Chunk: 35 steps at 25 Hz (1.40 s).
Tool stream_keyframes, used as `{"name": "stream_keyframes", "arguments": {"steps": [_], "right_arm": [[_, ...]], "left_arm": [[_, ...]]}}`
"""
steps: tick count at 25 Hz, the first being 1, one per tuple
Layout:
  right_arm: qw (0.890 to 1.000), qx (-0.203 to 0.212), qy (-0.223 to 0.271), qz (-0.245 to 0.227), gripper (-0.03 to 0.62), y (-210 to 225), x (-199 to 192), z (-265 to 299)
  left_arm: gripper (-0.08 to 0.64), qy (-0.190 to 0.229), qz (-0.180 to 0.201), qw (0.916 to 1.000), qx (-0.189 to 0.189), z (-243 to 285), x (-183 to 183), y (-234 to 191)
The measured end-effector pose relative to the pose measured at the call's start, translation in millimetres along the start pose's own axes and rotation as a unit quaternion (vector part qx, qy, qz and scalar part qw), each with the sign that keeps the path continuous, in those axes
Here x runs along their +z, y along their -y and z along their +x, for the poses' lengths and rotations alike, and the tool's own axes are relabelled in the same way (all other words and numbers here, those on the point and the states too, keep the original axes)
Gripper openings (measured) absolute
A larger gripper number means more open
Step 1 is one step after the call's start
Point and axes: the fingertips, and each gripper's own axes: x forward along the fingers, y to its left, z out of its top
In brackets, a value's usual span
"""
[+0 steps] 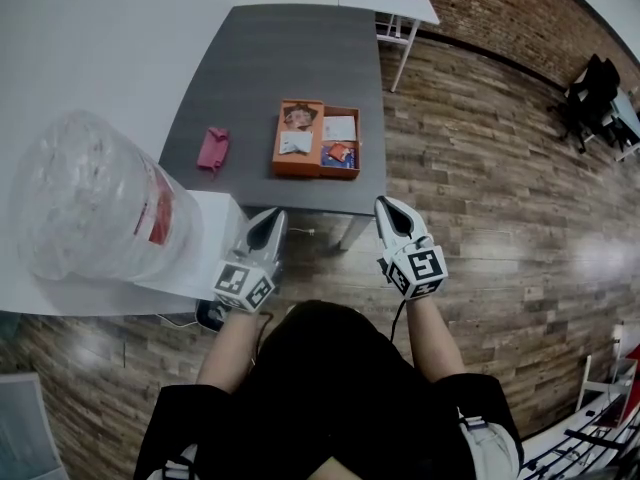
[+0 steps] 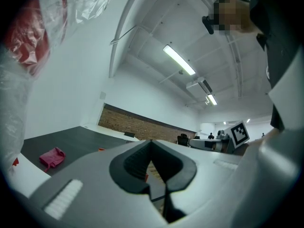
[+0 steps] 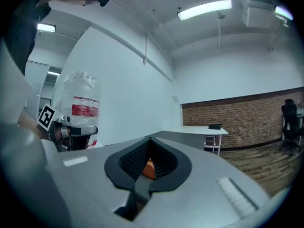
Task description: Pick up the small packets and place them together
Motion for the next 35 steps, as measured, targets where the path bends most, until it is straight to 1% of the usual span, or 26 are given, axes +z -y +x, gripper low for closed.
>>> {"name": "stream_keyframes", "arguments": {"steps": [6,11,16,21,23,25,28,31,35], "right_arm": [[1.0,0.006,-0.01,-0.009,0.002,-12.8,-1.2,21.4],[1.0,0.004,-0.014,-0.011,0.002,-26.2,-2.6,33.8],[1.0,0.0,-0.023,-0.017,0.002,-30.5,-9.0,42.4],[0.999,0.005,-0.04,-0.025,0.002,-11.6,-18.4,64.8],[0.999,0.014,-0.043,-0.027,0.002,-0.4,-19.7,75.3],[0.997,0.028,-0.057,-0.032,0.002,10.1,-27.1,87.0],[0.992,0.055,-0.099,-0.052,0.003,27.4,-47.3,111.3],[0.982,0.079,-0.148,-0.083,0.003,41.4,-71.8,137.2],[0.971,0.102,-0.19,-0.108,0.003,55.2,-96.5,164.4]], "left_arm": [[0.0,-0.002,-0.005,1.0,-0.002,-7.1,0.6,-13.9],[0.0,-0.008,-0.008,0.9998,-0.014,-9.5,1.0,-20.3],[0.0,-0.013,-0.012,0.9995,-0.026,-8.9,-1.7,-22.7],[0.0,-0.026,-0.02,0.9993,-0.016,5.6,-17.3,-29.5],[0.0,-0.026,-0.024,0.9994,-0.007,18.0,-23.3,-34.2],[0.0,-0.026,-0.028,0.9992,0.004,32.2,-27.7,-38.5],[0.0,-0.03,-0.027,0.9991,0.015,54.3,-30.6,-43.9],[0.0,-0.035,-0.028,0.9986,0.027,69.3,-36.7,-50.5],[0.0,-0.043,-0.036,0.9976,0.041,84.6,-49.9,-56.7]]}}
